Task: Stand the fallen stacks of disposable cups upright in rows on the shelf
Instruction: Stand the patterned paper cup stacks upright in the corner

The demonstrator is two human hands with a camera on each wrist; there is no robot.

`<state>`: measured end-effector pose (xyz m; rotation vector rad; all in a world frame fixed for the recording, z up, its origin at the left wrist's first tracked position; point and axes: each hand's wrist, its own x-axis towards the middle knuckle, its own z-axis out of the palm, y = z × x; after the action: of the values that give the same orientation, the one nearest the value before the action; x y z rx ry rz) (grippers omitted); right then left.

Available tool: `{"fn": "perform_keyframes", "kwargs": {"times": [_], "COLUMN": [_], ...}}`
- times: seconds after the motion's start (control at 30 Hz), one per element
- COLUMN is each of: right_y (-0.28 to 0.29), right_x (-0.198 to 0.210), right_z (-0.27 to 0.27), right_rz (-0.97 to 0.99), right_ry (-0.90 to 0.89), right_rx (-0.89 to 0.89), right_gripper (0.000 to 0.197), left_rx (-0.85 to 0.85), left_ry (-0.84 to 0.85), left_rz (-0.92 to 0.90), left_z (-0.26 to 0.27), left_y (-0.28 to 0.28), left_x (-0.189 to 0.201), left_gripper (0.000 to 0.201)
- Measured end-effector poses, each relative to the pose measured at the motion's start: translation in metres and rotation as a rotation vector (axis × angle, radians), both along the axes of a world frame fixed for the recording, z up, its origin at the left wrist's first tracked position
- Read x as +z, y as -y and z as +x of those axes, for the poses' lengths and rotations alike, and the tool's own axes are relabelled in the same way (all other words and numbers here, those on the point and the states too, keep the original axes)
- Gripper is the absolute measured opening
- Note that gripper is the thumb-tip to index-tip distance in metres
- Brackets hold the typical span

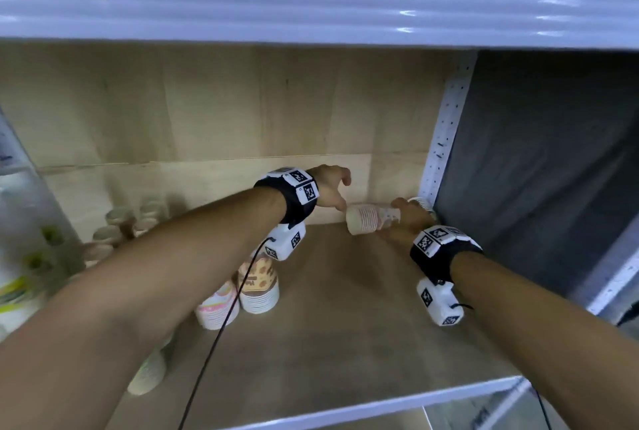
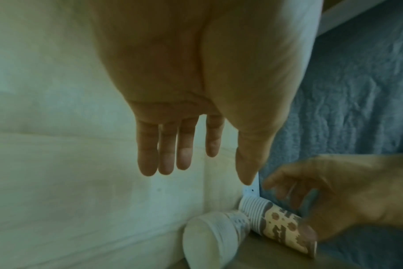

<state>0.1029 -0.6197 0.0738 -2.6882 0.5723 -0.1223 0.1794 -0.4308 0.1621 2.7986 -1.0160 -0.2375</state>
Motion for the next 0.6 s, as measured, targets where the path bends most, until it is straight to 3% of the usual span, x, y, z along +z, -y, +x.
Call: {"fn": "perform_keyframes", "kwargs": {"times": [0.3, 0.47, 0.6], "right_y": [0.059, 0.075, 0.08], "right_x": [-0.036, -0.054, -0.064], "right_z": [0.003, 0.012, 0.015], "right_rz": [0.082, -0.023, -0.027], "right_ry": [0.058, -0.027, -0.097], "right_rx": [-0.16, -0.241, -0.283], "right_gripper": [0.057, 0.092, 0.088], "left_rx": [-0.073, -0.043, -0.024], "left_ry": [0.002, 0.029, 0.058], "left_rz": [0.007, 0.027, 0.05], "left_z": [0.018, 0.035, 0.042], "left_y": [0.085, 0.106, 0.118], "left_x": [-0.057, -0.084, -0.1], "left_gripper": [0.067, 0.069, 0.062]}}
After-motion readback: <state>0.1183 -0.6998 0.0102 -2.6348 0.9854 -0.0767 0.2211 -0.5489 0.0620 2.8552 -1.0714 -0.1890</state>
